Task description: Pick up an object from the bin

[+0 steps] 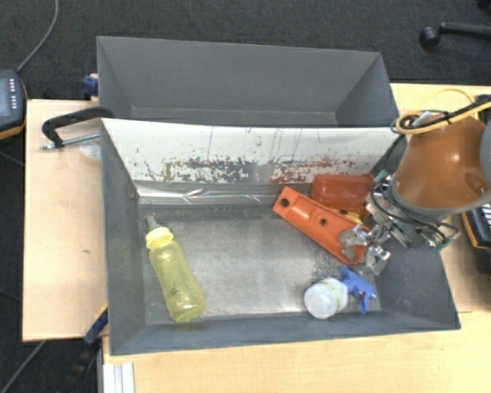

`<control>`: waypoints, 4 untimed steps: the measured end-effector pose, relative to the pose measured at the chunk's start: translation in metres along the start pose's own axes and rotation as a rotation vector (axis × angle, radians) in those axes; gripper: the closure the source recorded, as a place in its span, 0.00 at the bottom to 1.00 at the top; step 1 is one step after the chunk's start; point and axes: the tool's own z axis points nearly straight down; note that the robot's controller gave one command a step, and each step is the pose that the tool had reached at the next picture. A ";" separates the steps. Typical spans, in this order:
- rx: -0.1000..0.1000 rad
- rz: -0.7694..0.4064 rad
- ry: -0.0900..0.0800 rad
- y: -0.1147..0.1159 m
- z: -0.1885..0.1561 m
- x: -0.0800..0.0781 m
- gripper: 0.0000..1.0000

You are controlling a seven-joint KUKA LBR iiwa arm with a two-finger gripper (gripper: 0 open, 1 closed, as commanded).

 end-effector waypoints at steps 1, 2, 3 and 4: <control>0.000 0.000 0.000 0.000 0.000 0.000 1.00; 0.000 0.000 0.000 0.000 0.000 0.000 1.00; 0.000 0.000 0.000 0.000 0.000 0.000 1.00; 0.000 0.000 0.000 0.000 0.000 0.000 1.00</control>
Offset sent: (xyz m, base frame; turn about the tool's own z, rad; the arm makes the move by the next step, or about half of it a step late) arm 0.0000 0.0000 0.0000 0.0000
